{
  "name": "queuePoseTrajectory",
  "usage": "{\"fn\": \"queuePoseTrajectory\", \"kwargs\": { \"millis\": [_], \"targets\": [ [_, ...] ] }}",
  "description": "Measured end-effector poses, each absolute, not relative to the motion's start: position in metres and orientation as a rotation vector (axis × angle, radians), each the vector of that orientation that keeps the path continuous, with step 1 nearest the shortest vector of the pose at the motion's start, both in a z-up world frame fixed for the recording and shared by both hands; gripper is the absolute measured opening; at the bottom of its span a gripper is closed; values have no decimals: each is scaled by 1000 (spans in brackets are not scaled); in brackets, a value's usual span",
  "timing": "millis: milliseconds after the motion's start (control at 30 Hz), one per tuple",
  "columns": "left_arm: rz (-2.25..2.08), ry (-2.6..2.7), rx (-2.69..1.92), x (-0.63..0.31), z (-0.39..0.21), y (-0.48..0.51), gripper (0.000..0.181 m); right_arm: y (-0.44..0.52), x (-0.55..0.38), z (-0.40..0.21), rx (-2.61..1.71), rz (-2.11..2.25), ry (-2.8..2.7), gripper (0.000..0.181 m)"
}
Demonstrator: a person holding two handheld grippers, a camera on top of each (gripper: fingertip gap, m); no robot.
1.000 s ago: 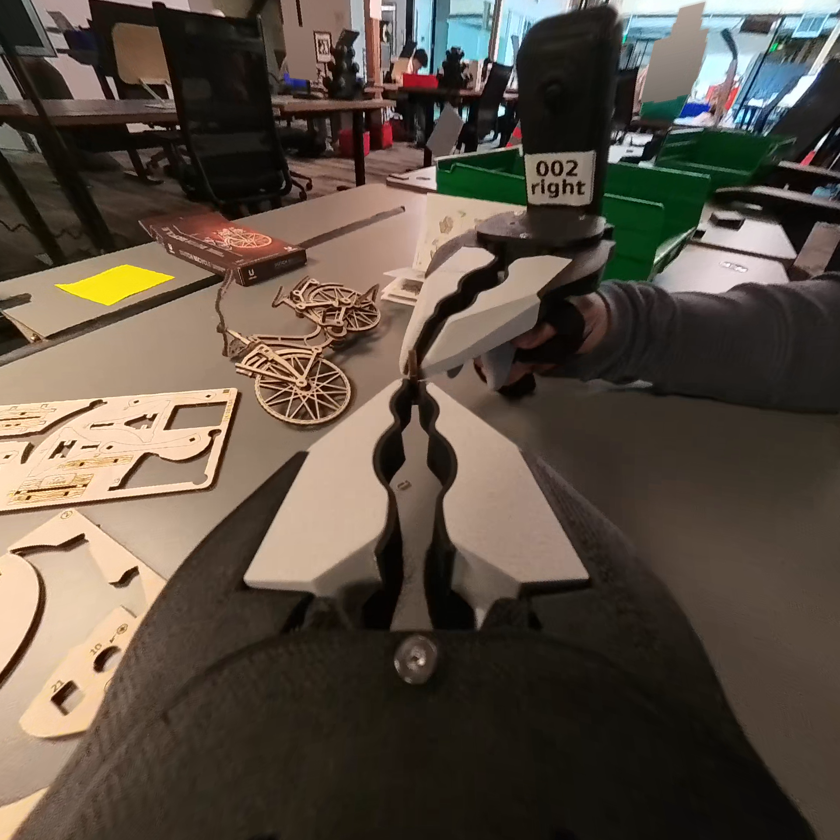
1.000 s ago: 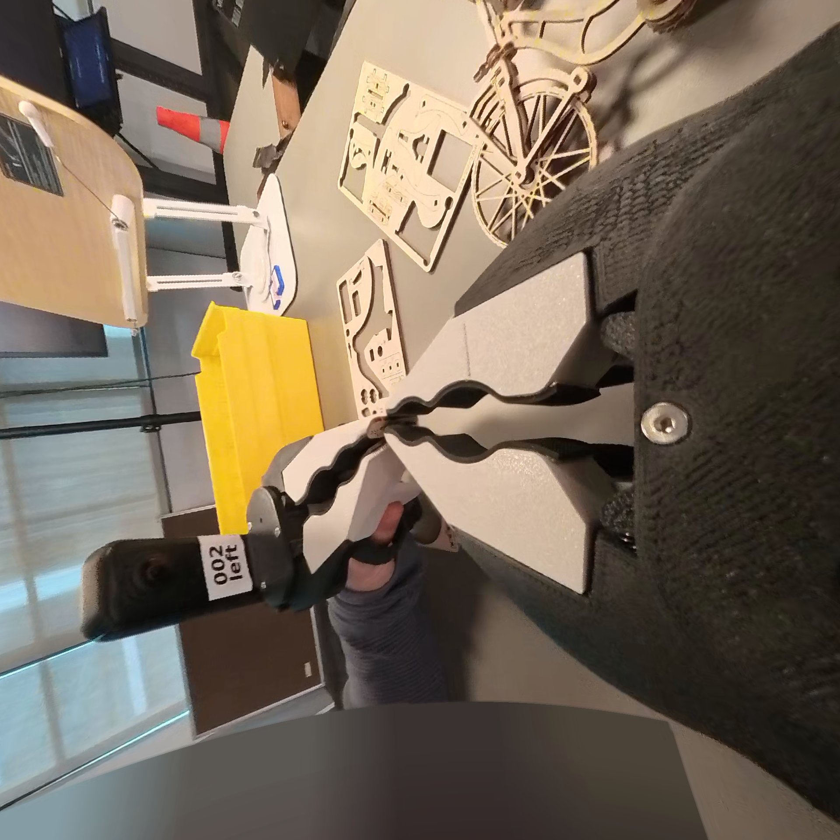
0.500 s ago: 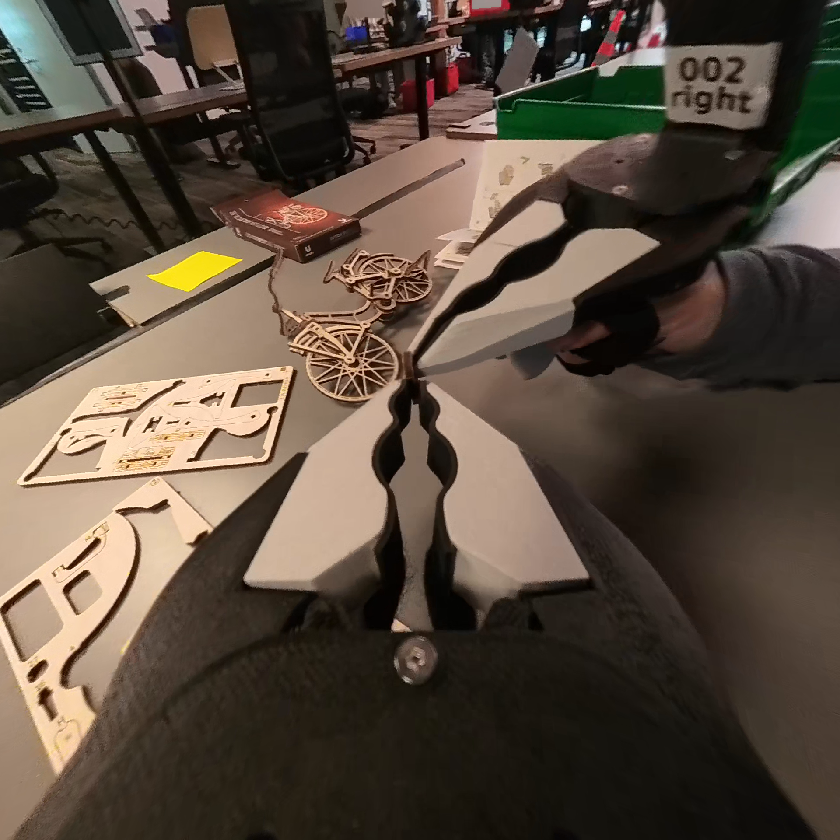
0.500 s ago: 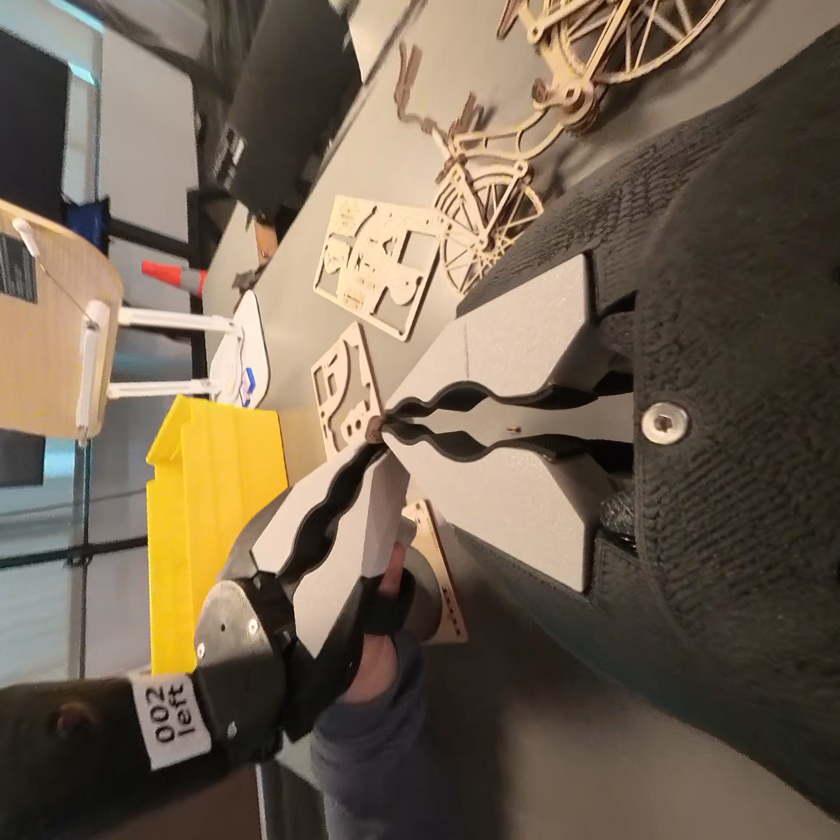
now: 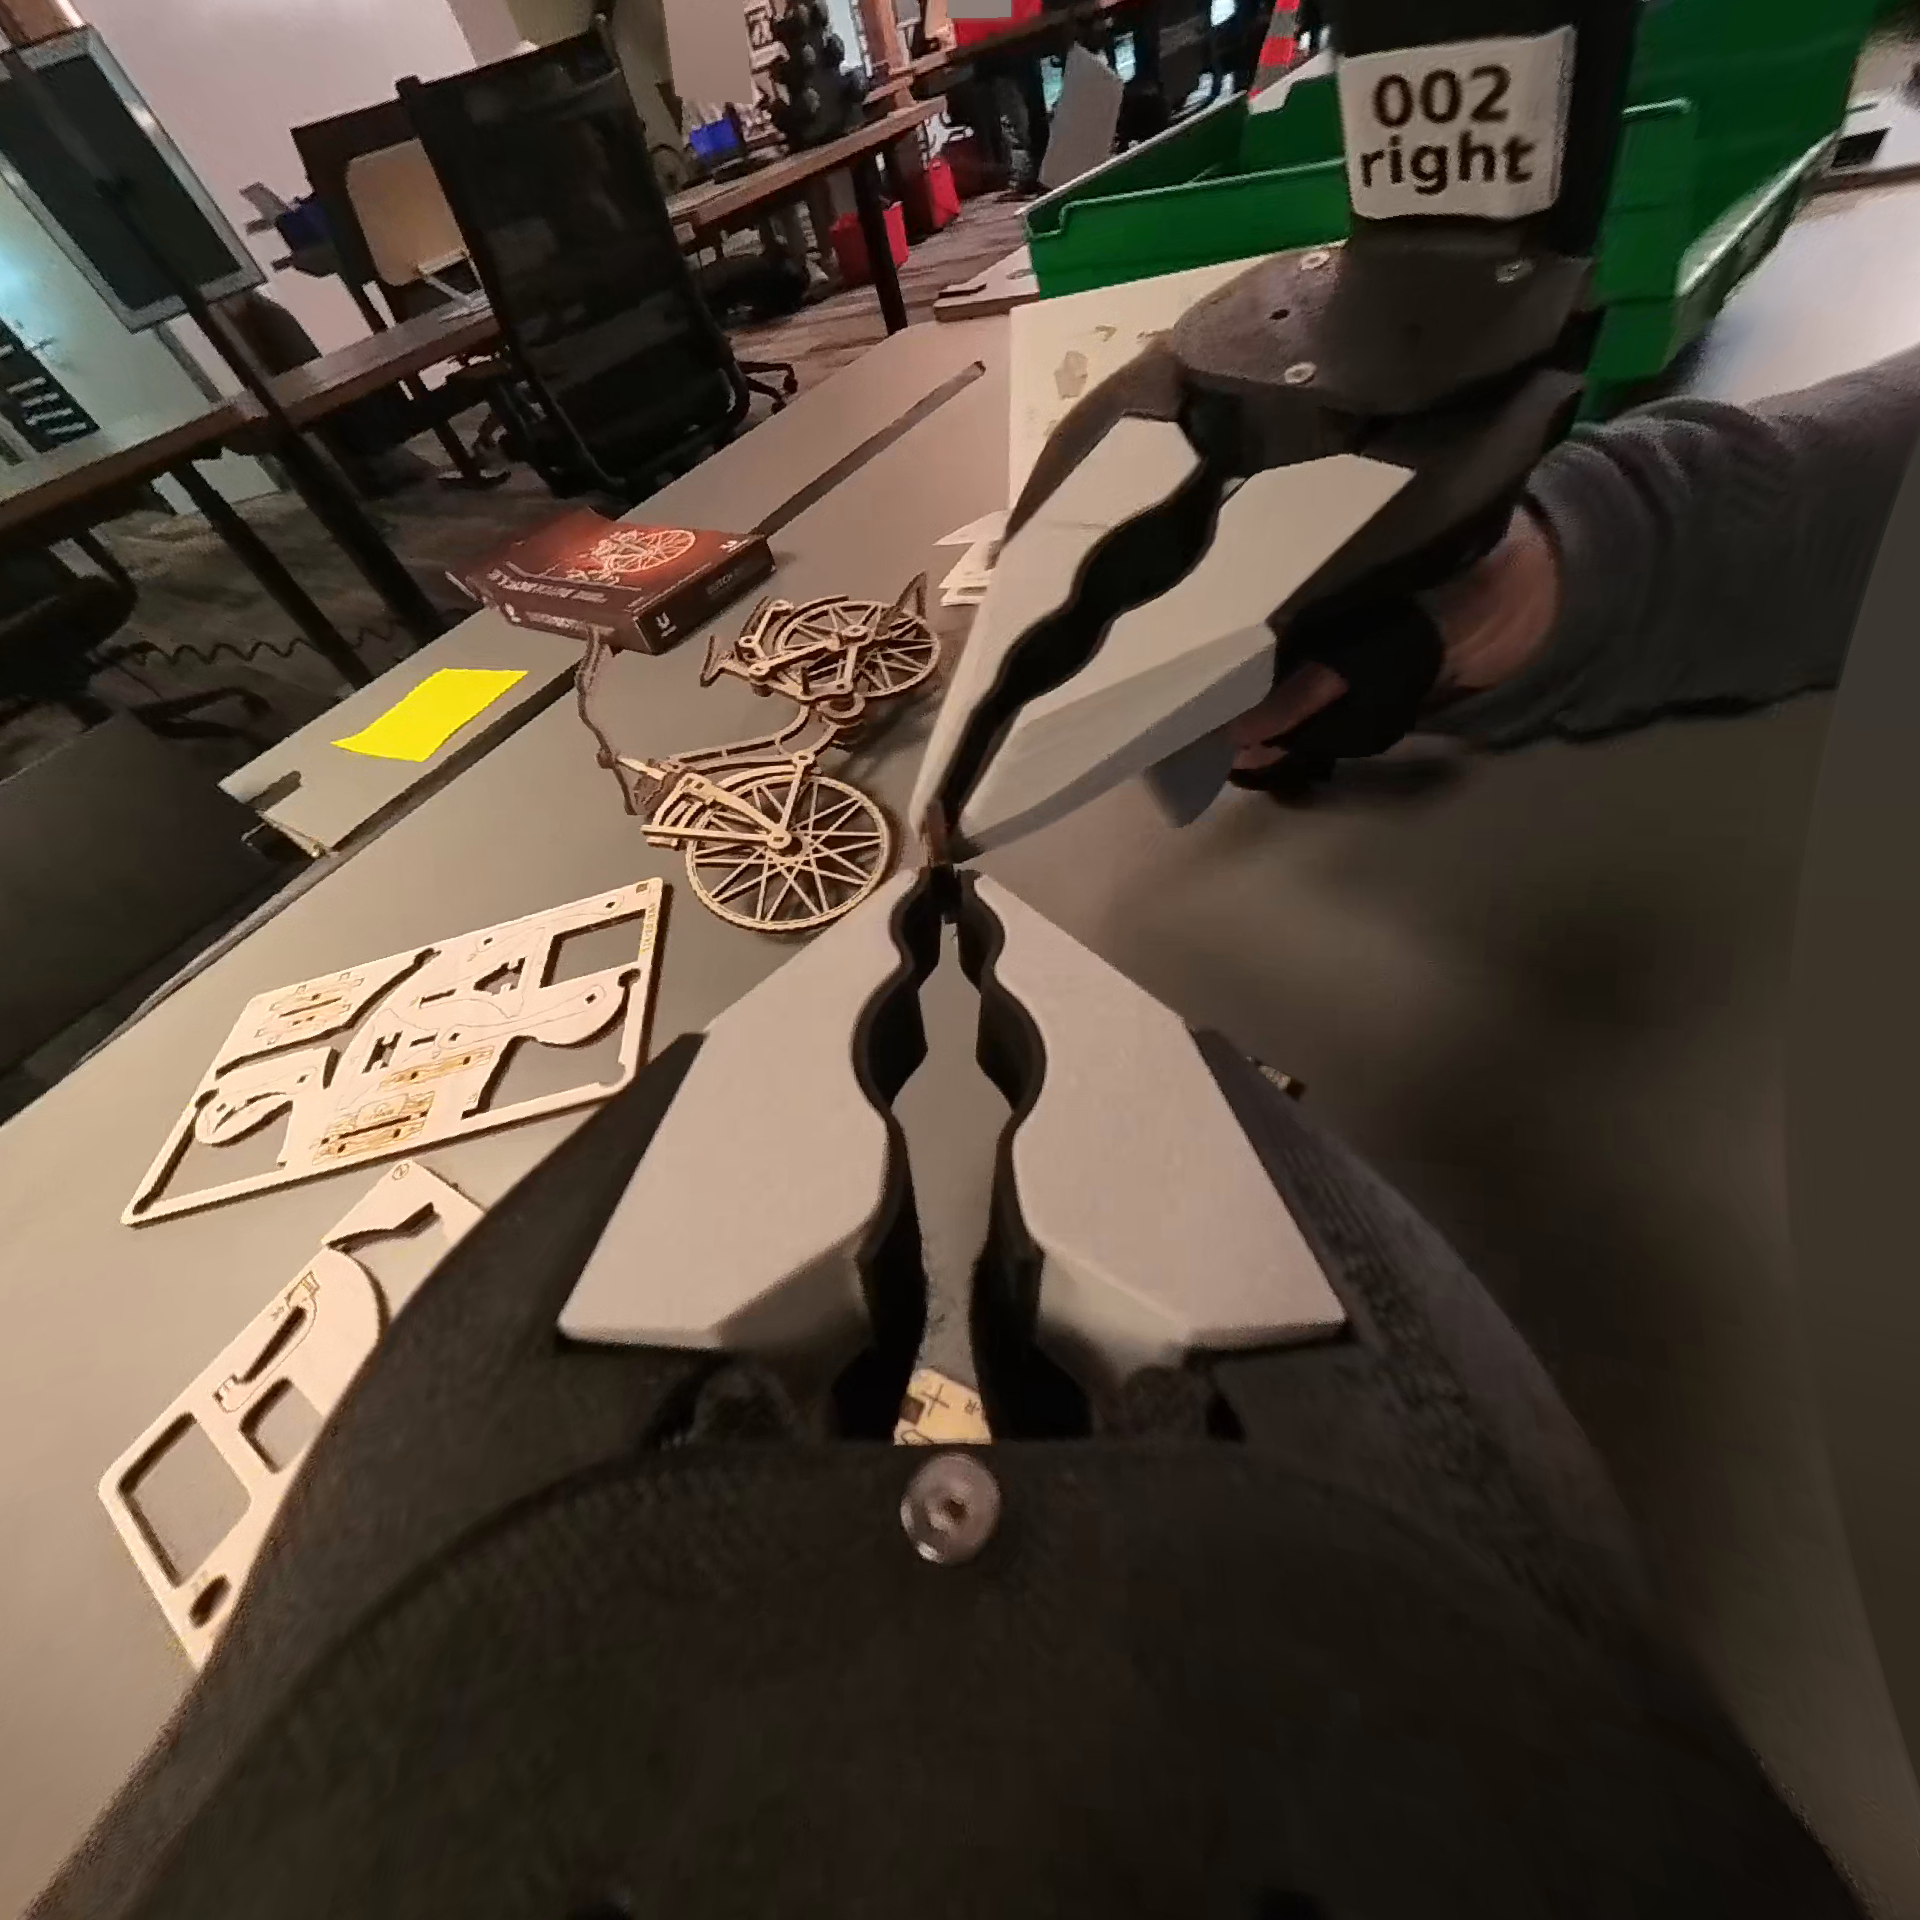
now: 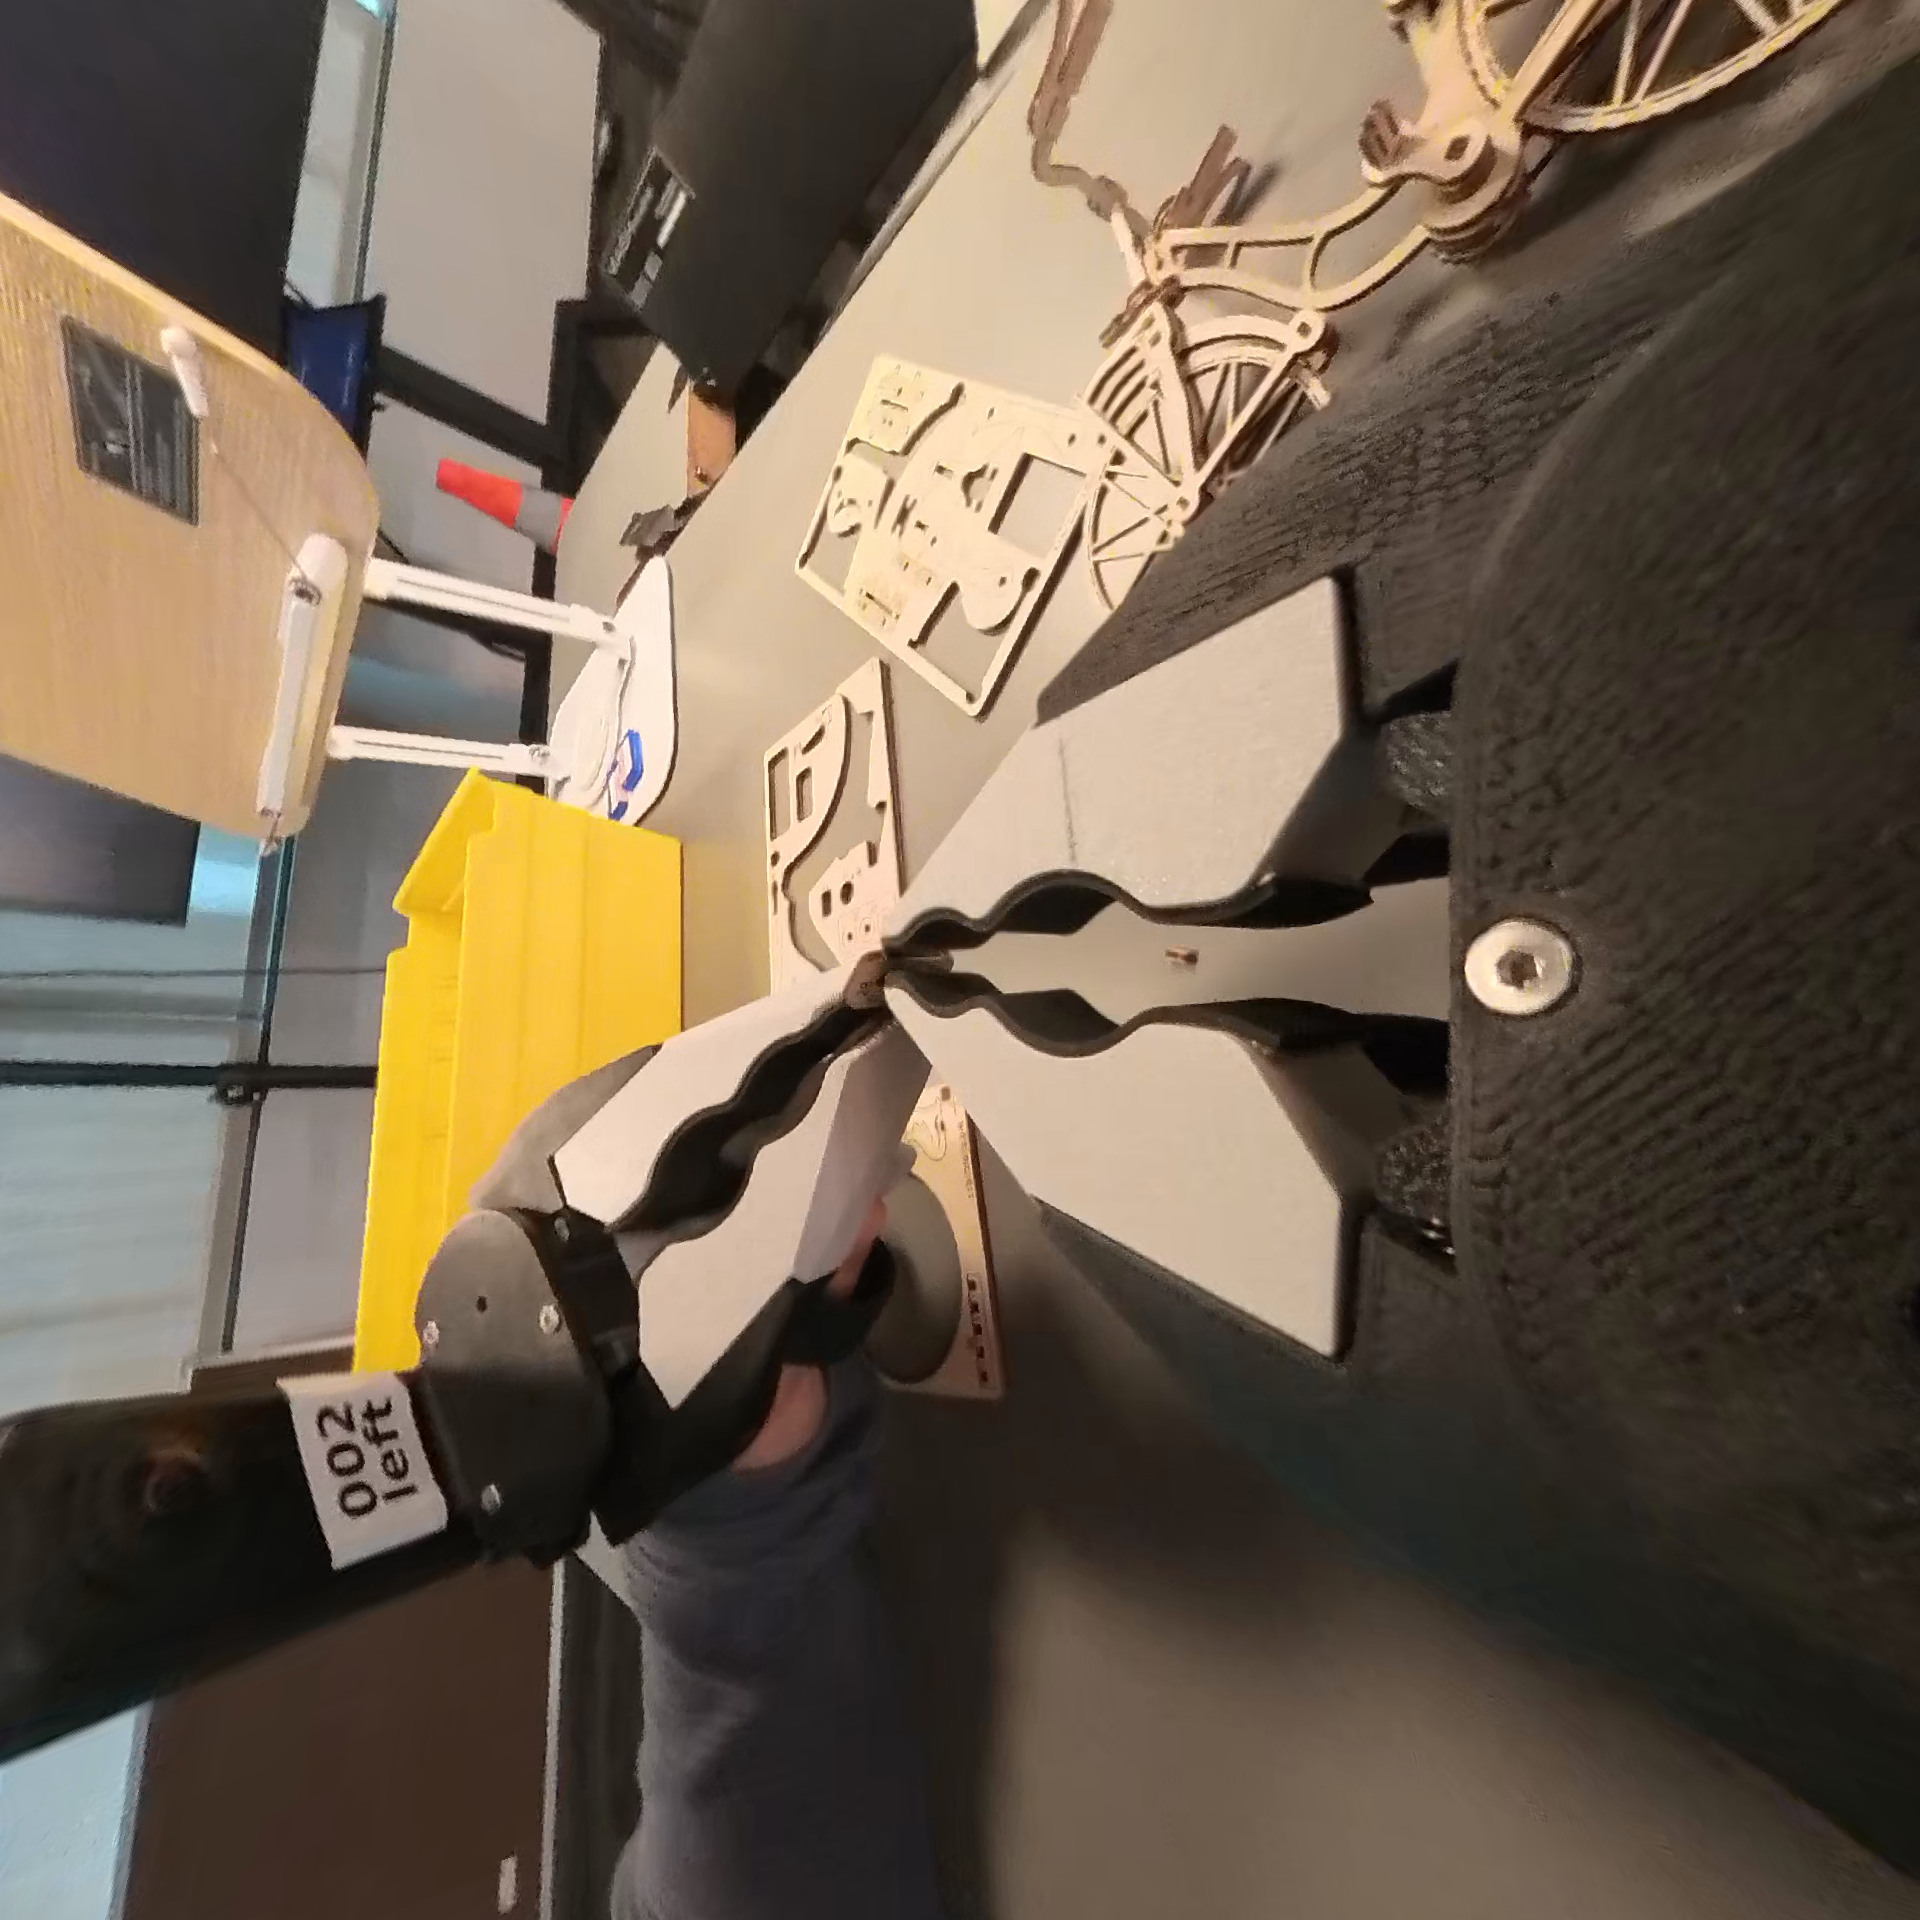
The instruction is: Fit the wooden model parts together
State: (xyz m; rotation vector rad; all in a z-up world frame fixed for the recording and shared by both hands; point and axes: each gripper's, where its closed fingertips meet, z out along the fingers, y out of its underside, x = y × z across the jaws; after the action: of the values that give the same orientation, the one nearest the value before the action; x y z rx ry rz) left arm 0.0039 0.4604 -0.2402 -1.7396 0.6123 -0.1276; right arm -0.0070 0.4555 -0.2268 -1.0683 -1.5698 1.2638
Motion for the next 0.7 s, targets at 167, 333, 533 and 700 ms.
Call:
{"fn": "queuePoseTrajectory", "kwargs": {
  "millis": [167, 333, 533, 700],
  "targets": [
    [-134, 667, -1726, 9, -241, 455, 1, 449, -3, -227, -1049, 1320, -1627, 1],
    [-128, 638, -1693, 8, -233, 455, 1, 449, -3, -220, -1041, 1264, -1585, 0],
    [-81, 572, -1676, 4, -225, 458, 1, 453, -7, -212, -1030, 1048, -1472, 0],
    [-22, 535, -1656, 3, -220, 463, 1, 457, -6, -206, -1032, 907, -1379, 0]
  ]
}}
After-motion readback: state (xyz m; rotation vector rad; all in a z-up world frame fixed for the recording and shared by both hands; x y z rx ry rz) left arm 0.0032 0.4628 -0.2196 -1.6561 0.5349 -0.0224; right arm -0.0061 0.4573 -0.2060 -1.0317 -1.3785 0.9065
